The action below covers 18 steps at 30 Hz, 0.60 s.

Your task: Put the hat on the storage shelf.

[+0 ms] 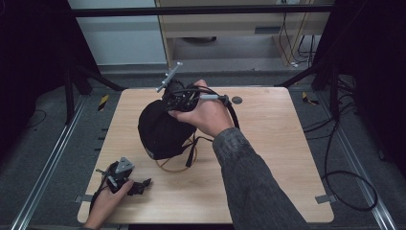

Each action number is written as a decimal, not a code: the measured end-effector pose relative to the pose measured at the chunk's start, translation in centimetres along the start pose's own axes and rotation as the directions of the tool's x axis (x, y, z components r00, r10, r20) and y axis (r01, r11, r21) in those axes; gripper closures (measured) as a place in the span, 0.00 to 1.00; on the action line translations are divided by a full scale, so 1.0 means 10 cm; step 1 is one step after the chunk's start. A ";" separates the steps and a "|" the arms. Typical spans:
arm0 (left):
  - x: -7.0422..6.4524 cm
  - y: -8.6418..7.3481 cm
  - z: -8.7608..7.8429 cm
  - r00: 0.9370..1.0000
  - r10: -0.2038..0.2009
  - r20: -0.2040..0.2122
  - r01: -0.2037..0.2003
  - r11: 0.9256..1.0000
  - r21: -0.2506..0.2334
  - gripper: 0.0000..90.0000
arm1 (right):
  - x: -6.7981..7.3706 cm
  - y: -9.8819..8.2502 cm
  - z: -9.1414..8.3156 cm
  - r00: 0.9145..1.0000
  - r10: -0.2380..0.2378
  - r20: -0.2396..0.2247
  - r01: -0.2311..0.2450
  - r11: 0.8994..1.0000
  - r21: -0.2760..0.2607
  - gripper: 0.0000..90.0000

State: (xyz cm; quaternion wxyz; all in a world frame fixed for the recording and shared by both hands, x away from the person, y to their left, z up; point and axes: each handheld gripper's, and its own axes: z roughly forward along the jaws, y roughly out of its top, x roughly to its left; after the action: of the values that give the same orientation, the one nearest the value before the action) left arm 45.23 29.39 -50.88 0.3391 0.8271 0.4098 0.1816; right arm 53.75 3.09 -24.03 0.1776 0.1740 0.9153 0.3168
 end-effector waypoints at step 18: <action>0.00 0.00 0.00 1.000 -0.002 0.000 0.002 1.000 -0.001 0.00 | 0.03 -0.18 -0.16 1.000 0.020 -0.010 -0.021 0.998 -0.053 0.76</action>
State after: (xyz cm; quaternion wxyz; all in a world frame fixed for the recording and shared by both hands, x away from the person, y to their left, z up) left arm 45.24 29.37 -50.90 0.3398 0.8265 0.4104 0.1818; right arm 52.46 1.08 -24.06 0.1744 0.1771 0.9056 0.3437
